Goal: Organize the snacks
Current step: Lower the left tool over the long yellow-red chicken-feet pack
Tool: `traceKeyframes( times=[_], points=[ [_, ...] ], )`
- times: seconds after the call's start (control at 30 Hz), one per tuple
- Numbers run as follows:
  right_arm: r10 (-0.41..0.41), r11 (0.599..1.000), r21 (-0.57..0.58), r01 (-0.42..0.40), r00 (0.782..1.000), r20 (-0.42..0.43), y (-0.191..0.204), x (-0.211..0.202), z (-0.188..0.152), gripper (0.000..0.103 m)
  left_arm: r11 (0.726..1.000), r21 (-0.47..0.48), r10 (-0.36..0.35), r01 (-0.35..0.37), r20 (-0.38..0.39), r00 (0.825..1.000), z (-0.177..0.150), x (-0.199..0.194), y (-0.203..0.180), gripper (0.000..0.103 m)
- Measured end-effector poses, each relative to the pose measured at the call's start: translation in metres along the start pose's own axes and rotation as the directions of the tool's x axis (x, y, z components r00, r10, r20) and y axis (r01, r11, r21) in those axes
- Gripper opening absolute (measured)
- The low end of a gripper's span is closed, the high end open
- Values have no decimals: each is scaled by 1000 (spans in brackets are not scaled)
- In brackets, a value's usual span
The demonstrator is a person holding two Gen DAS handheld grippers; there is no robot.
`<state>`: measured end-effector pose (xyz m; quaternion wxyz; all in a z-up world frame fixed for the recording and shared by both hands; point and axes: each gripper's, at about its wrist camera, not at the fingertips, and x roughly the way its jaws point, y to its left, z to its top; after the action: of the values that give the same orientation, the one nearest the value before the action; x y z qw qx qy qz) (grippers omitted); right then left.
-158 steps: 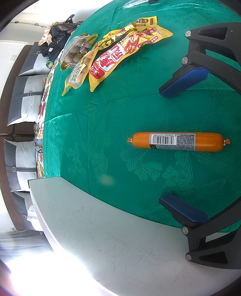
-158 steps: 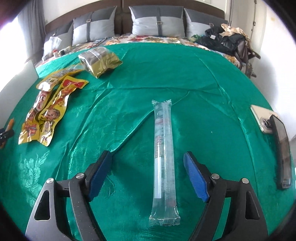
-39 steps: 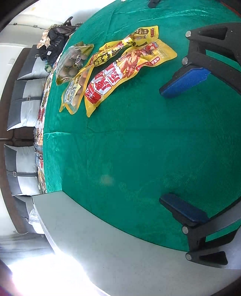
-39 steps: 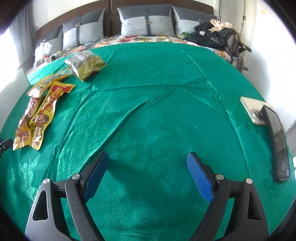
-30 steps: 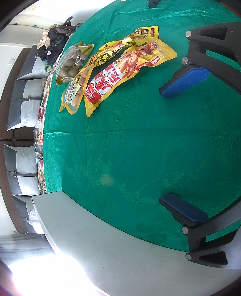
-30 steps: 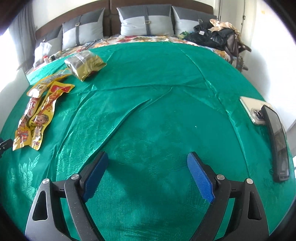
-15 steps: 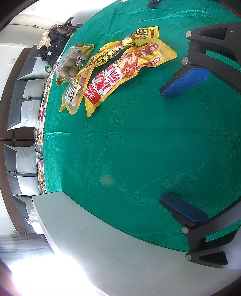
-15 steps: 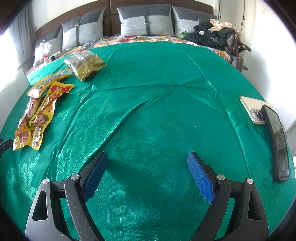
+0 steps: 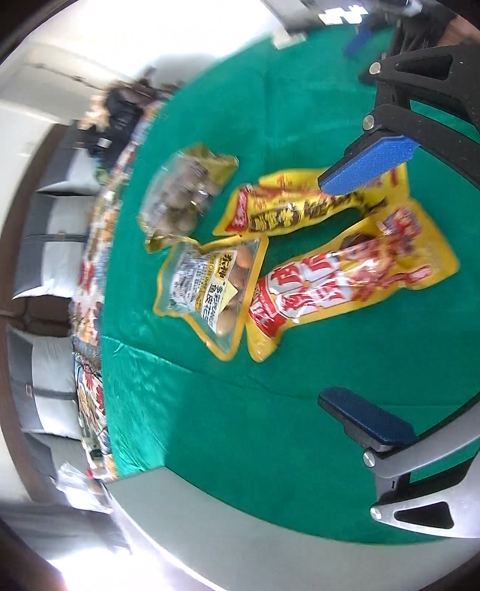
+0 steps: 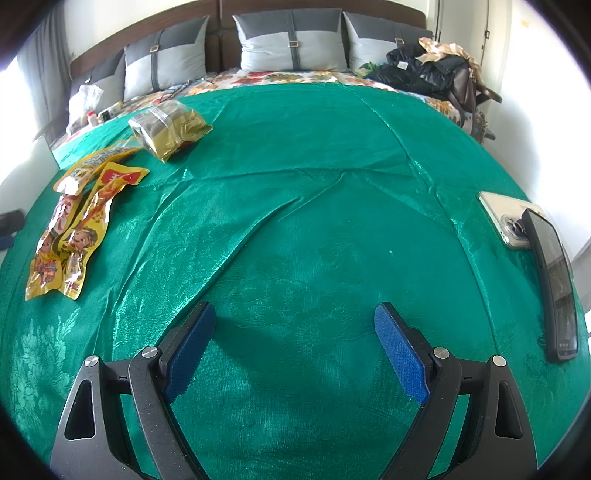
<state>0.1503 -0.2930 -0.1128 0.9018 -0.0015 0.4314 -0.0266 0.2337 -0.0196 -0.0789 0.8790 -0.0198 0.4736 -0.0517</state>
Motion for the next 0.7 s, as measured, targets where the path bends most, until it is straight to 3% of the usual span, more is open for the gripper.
traceKeyframes(
  times=[0.03,0.07,0.1,0.17,0.2,0.3,0.5,0.53,0.57,0.63,0.7],
  points=[
    [0,1000,0,0,1000,0,0,0,0,90,998,28,59,-58,-29,998,5,11,-6,98],
    [0,1000,0,0,1000,0,0,0,0,90,994,43,101,-99,-45,994,6,19,-7,87],
    [0,1000,0,0,1000,0,0,0,0,90,994,44,106,-104,-55,993,5,24,-6,82],
    [0,1000,0,0,1000,0,0,0,0,90,1000,-19,1,-2,-47,999,1,22,5,53],
    [0,1000,0,0,1000,0,0,0,0,90,999,-34,-13,11,-43,999,-1,18,9,47],
    [1,1000,0,-1,1000,0,0,0,0,90,1000,-13,-3,3,-39,999,-15,5,20,41],
    [0,1000,0,0,1000,0,0,0,0,90,999,-23,-39,38,-60,997,-44,-20,51,41],
    [0,1000,0,0,1000,0,0,0,0,90,999,-25,-32,30,-59,998,-47,-20,55,46],
    [0,1000,0,0,1000,0,0,0,0,90,1000,-24,-13,12,-56,998,-48,-20,56,60],
    [0,1000,0,0,1000,0,0,0,0,90,999,-27,36,-37,-45,998,-51,-19,58,77],
    [0,1000,0,0,1000,0,0,0,0,90,999,-33,42,-43,-31,999,-50,-15,60,85]
  ],
)
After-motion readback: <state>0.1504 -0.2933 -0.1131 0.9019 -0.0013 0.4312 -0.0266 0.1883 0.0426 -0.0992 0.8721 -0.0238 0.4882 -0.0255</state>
